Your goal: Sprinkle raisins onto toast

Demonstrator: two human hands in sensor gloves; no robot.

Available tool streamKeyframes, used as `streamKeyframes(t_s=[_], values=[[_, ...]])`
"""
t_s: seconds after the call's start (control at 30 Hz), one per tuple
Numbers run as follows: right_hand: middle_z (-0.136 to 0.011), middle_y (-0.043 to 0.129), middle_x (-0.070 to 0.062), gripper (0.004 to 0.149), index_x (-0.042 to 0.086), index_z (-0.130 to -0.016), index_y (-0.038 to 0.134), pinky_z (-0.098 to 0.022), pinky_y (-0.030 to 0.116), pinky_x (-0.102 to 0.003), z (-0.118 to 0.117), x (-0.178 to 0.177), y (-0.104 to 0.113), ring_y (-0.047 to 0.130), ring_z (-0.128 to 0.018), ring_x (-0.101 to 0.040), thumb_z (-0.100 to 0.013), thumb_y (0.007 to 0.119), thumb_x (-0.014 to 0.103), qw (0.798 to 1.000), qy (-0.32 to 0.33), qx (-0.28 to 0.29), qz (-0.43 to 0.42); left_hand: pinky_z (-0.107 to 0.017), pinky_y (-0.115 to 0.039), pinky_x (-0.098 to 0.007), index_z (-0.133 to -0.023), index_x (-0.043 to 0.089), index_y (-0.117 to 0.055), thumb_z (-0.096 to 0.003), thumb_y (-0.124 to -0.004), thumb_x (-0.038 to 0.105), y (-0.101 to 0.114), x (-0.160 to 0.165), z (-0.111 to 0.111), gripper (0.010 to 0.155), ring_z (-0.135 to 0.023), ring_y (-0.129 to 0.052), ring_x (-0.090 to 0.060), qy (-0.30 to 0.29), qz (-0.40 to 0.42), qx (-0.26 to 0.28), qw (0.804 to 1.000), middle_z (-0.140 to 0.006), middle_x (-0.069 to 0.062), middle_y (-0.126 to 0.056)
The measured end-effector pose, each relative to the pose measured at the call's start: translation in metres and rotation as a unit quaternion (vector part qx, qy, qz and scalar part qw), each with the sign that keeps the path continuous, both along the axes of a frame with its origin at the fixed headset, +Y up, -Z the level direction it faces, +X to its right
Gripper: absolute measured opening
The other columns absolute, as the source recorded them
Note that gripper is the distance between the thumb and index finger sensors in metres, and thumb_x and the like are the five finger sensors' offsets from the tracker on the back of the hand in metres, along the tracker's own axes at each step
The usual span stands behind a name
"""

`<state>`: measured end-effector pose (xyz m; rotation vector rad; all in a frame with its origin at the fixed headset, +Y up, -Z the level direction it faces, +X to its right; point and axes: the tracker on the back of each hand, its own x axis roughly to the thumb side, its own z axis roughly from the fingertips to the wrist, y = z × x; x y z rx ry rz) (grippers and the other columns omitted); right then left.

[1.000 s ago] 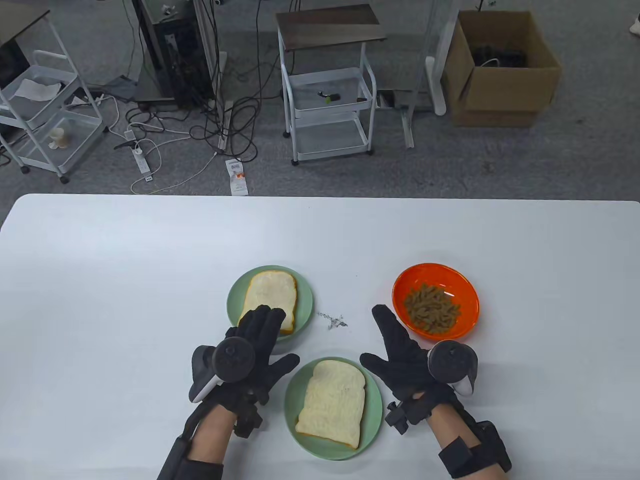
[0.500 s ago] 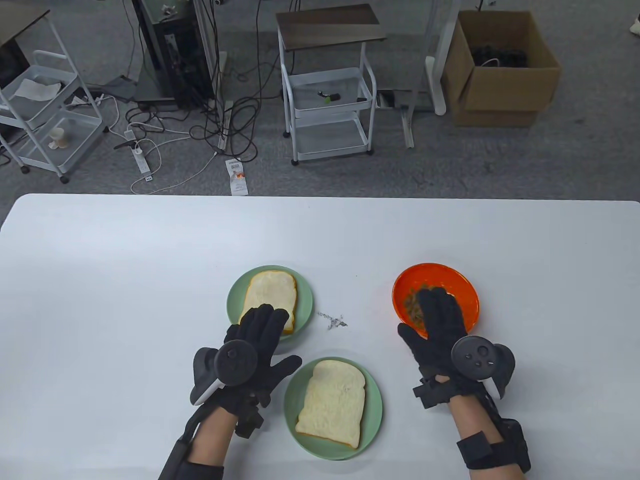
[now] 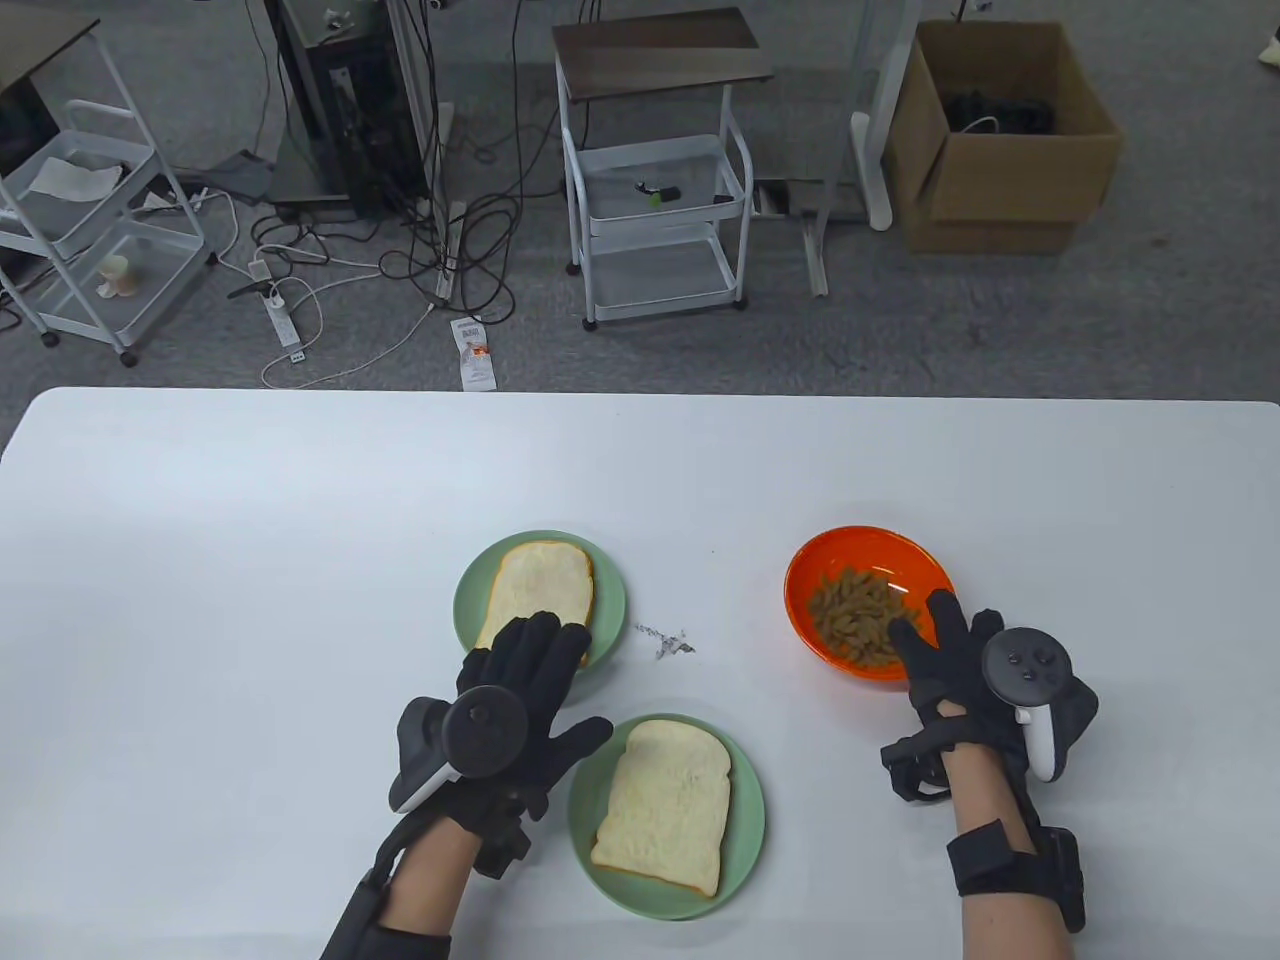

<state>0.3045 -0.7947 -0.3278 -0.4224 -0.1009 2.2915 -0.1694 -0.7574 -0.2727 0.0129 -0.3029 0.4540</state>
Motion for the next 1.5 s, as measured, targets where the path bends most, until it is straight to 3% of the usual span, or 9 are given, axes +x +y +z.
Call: streamKeyframes(t_s=[0.13,0.4,0.53,0.67,0.87,1.07,1.27,1.4,1.5], values=[[-0.105,0.057,-0.039,0.067,0.007,-0.105,0.068,-0.055,0.064,-0.062,-0.004,0.0,-0.004,0.066,-0.078,-0.062,-0.052,0.082,0.046,1.0,0.014,-0.021,-0.005,-0.084,-0.041,-0.067,-0.116,0.045,-0.032,-0.0407,-0.062,0.082,0.0,0.0,0.0,0.089,-0.121,-0.039,-0.032,0.0,-0.002,-0.004,1.0,-0.127,0.003,-0.034],[-0.095,0.076,-0.034,0.059,0.007,-0.102,0.072,-0.03,0.088,-0.04,-0.007,-0.003,-0.006,0.099,-0.042,-0.042,-0.051,0.083,0.034,0.999,0.0,-0.043,-0.007,-0.084,-0.043,-0.067,-0.116,0.045,-0.033,-0.0418,-0.063,0.081,0.0,0.002,0.0,0.087,-0.12,-0.041,-0.032,0.0,-0.007,-0.007,1.0,-0.127,0.002,-0.036],[-0.092,0.078,-0.035,0.056,0.005,-0.101,0.072,-0.021,0.097,-0.028,-0.005,-0.003,-0.009,0.108,-0.033,-0.03,-0.048,0.083,0.022,0.995,-0.035,-0.038,-0.083,-0.084,-0.043,-0.067,-0.116,0.044,-0.034,-0.0428,-0.064,0.079,0.0,0.004,0.0,0.086,-0.12,-0.042,-0.032,0.002,-0.011,-0.004,1.0,-0.127,0.002,-0.037],[-0.09,0.078,-0.039,0.054,0.003,-0.098,0.076,-0.012,0.098,-0.029,-0.001,-0.012,-0.008,0.108,-0.023,-0.034,-0.046,0.084,0.014,0.986,-0.053,0.009,-0.158,-0.083,-0.046,-0.066,-0.114,0.042,-0.045,-0.0447,-0.066,0.076,0.006,0.01,0.005,0.08,-0.118,-0.046,-0.032,0.025,-0.038,0.025,0.999,-0.125,0.002,-0.045],[-0.09,0.077,-0.039,0.055,0.005,-0.099,0.075,-0.012,0.097,-0.03,0.009,-0.061,0.015,0.107,-0.024,-0.035,-0.045,0.084,0.014,0.987,0.035,0.067,-0.143,-0.08,-0.064,-0.055,-0.111,0.041,-0.056,-0.0444,-0.069,0.075,0.02,0.037,0.019,0.076,-0.11,-0.068,-0.03,0.035,-0.121,0.11,0.986,-0.119,0.001,-0.061],[-0.091,0.075,-0.039,0.057,0.008,-0.101,0.072,-0.012,0.097,-0.031,0.03,-0.122,0.022,0.106,-0.024,-0.035,-0.045,0.084,0.014,0.981,0.13,0.065,-0.129,-0.069,-0.078,-0.045,-0.113,0.04,-0.053,-0.0428,-0.071,0.077,0.042,0.078,0.038,0.081,-0.094,-0.086,-0.026,0.006,-0.162,0.163,0.973,-0.117,0.0,-0.066],[-0.092,0.074,-0.038,0.058,0.008,-0.102,0.07,-0.012,0.097,-0.03,0.052,-0.157,0.023,0.106,-0.024,-0.035,-0.045,0.083,0.014,0.973,0.169,0.076,-0.136,-0.067,-0.081,-0.044,-0.117,0.04,-0.042,-0.0454,-0.068,0.079,0.053,0.13,0.028,0.086,-0.091,-0.091,-0.028,0.047,-0.282,-0.034,0.958,-0.124,-0.008,-0.051],[-0.092,0.074,-0.038,0.058,0.009,-0.101,0.07,-0.011,0.097,-0.032,0.062,-0.165,0.026,0.106,-0.024,-0.037,-0.045,0.083,0.013,0.969,0.18,0.095,-0.14,-0.062,-0.084,-0.042,-0.118,0.037,-0.039,-0.0446,-0.069,0.08,0.049,0.145,0.013,0.09,-0.085,-0.096,-0.029,0.081,-0.312,-0.113,0.94,-0.124,-0.012,-0.05],[-0.092,0.074,-0.038,0.057,0.009,-0.1,0.072,-0.009,0.097,-0.033,0.069,-0.168,0.029,0.105,-0.022,-0.039,-0.044,0.082,0.012,0.966,0.187,0.106,-0.145,-0.057,-0.087,-0.038,-0.118,0.036,-0.04,-0.0447,-0.07,0.079,0.042,0.148,0.007,0.09,-0.079,-0.1,-0.027,0.086,-0.326,-0.125,0.933,-0.122,-0.013,-0.054]])
